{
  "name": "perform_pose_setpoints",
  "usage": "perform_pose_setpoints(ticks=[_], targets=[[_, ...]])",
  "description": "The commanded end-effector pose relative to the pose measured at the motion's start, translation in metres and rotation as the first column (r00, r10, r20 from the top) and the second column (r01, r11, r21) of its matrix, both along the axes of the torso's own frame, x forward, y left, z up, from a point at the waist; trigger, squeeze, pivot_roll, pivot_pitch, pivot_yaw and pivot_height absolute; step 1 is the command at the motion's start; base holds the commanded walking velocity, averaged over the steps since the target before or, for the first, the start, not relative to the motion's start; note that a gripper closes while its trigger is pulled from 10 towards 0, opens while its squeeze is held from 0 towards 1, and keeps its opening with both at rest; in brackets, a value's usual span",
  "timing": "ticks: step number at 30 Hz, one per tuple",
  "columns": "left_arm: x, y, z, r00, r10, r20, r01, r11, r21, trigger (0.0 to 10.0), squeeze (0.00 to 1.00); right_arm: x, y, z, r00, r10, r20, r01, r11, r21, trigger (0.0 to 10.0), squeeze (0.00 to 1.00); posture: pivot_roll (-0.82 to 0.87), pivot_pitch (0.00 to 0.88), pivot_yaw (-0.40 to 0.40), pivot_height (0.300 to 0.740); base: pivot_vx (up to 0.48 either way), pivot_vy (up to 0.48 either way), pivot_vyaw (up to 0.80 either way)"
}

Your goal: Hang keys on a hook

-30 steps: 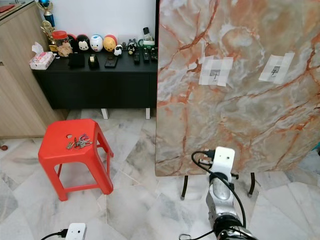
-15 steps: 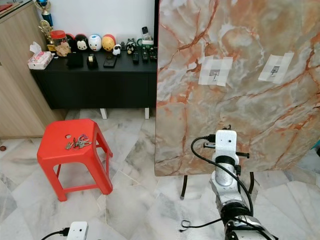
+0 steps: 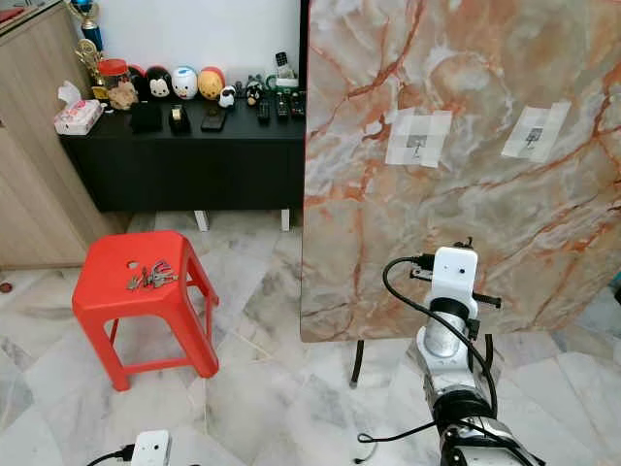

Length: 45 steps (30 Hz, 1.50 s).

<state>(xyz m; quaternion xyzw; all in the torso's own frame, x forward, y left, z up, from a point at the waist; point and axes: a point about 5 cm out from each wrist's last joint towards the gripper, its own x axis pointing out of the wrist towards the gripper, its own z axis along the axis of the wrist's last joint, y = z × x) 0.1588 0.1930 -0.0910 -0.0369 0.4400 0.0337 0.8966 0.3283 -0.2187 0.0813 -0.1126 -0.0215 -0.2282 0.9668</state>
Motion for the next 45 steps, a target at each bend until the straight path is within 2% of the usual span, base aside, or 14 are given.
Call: perform_pose_setpoints(ticks=[1, 13, 45], targets=[[-0.002, -0.003, -0.002, 1.0, -0.002, -0.025, 0.002, 1.0, -0.013, 10.0, 0.0, 0.005, -0.002, 0.012, 0.999, -0.017, 0.048, 0.017, 1.0, 0.001, 10.0, 0.0, 0.0, 0.0, -0.087, 0.74, 0.0, 0.0, 0.0], [-0.007, 0.011, -0.001, 1.0, 0.009, -0.02, -0.009, 1.0, -0.004, 10.0, 0.0, 0.006, 0.005, 0.009, 0.999, -0.007, 0.04, 0.006, 1.0, 0.023, 10.0, 0.0, 0.01, 0.0, -0.087, 0.74, 0.0, 0.0, 0.0], [-0.01, 0.009, -0.003, 0.999, 0.015, -0.033, -0.015, 1.0, -0.005, 10.0, 0.0, 0.007, 0.007, 0.01, 0.999, 0.001, 0.039, -0.004, 0.998, 0.057, 10.0, 0.0, 0.01, 0.0, -0.092, 0.74, 0.286, 0.0, 0.0]])
